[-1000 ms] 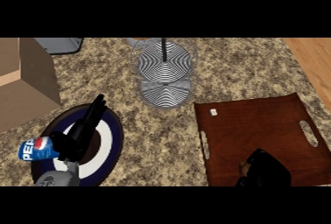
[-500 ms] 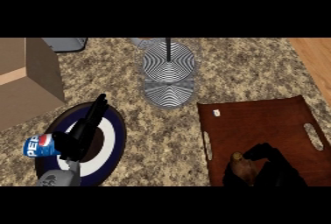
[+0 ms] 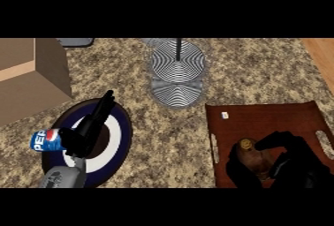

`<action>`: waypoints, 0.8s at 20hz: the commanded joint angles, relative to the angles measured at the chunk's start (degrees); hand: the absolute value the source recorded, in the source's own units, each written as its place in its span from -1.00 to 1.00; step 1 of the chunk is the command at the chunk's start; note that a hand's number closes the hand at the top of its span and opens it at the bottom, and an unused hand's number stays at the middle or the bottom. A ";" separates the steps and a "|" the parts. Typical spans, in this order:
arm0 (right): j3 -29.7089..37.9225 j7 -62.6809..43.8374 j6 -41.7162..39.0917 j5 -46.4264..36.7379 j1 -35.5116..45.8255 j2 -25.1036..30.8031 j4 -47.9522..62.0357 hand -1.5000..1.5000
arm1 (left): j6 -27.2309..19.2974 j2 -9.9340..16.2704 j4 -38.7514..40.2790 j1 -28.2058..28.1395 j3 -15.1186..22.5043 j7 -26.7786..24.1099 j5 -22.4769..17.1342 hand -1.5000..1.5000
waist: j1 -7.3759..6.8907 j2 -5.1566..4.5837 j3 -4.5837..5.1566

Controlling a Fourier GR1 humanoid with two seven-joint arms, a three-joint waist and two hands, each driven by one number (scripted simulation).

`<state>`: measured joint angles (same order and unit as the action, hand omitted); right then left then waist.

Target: Pick the sweet potato from the tray and place it in the tiered basket

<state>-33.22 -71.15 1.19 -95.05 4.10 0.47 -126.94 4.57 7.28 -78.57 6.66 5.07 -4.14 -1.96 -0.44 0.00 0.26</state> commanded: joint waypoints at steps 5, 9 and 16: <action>11.54 -14.06 -4.61 7.38 17.60 -0.45 7.68 1.00 | 0.71 -1.08 -0.75 0.59 2.07 0.07 0.71 0.00 | -3.11 -0.80 -0.05; 18.83 -14.06 -4.09 10.69 26.82 -0.46 13.41 1.00 | 1.78 -0.55 0.08 1.63 2.08 -0.12 0.61 0.00 | -3.92 -0.95 -0.06; 28.31 -13.26 -4.74 18.37 42.95 -0.46 31.47 1.00 | 0.64 -1.78 2.28 2.70 2.44 -0.71 1.69 0.00 | -5.02 -1.17 -0.04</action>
<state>-9.27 -71.05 -2.19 -80.17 37.51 0.25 -104.04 5.81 6.19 -77.37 9.54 7.04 -3.81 -1.07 -4.67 -1.02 0.20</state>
